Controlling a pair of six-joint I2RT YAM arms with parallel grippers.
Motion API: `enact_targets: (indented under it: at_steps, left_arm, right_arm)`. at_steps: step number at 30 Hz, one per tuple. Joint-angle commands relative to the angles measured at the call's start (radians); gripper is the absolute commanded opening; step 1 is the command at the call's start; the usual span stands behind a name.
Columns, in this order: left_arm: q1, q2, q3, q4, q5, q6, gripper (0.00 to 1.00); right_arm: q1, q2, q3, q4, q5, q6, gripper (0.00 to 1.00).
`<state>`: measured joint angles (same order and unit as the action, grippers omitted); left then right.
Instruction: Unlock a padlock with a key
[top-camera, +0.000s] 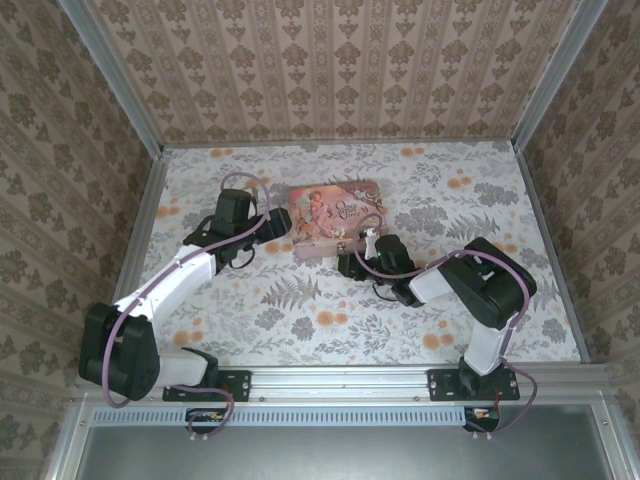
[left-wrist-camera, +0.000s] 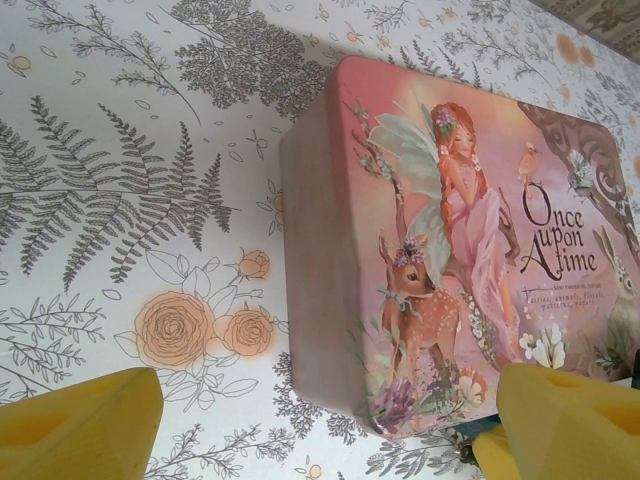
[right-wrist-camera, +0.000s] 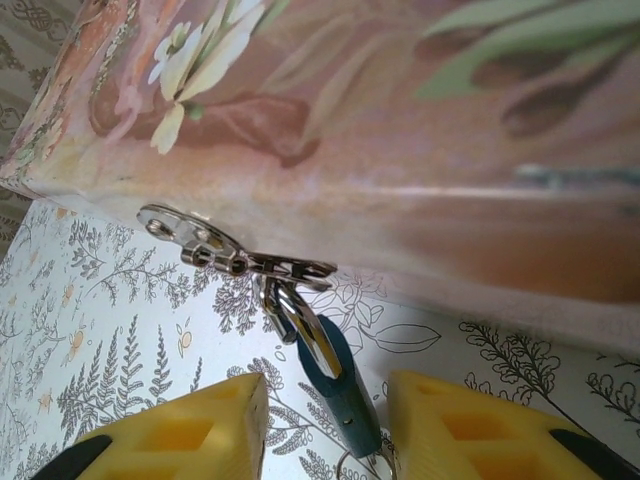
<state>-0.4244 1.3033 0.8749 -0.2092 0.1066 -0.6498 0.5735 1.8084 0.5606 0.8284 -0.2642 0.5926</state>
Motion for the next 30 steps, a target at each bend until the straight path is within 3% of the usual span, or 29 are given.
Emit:
enact_targets:
  at_steps: [1,5,12,19,30]
  left_arm:
    - [0.007,0.01,0.019,0.018,0.018,0.006,0.88]
    - [0.009,0.011,0.019,0.019,0.018,0.007,0.88]
    - [0.01,0.011,0.025,0.002,0.015,0.03,0.88]
    - [-0.025,0.027,0.064,-0.057,-0.048,0.092,0.88]
    - [-0.224,0.21,0.252,-0.199,-0.278,0.209,0.88]
  right_arm:
    - [0.006,0.034,0.01,0.0,0.022,-0.008,0.36]
    - [0.007,0.041,0.006,-0.001,0.041,-0.008,0.28]
    - [0.004,0.012,-0.007,-0.063,0.096,-0.015,0.01]
    - [0.002,-0.059,-0.012,-0.192,0.157,-0.004,0.0]
    - [0.002,-0.14,-0.035,-0.293,0.184,0.017,0.0]
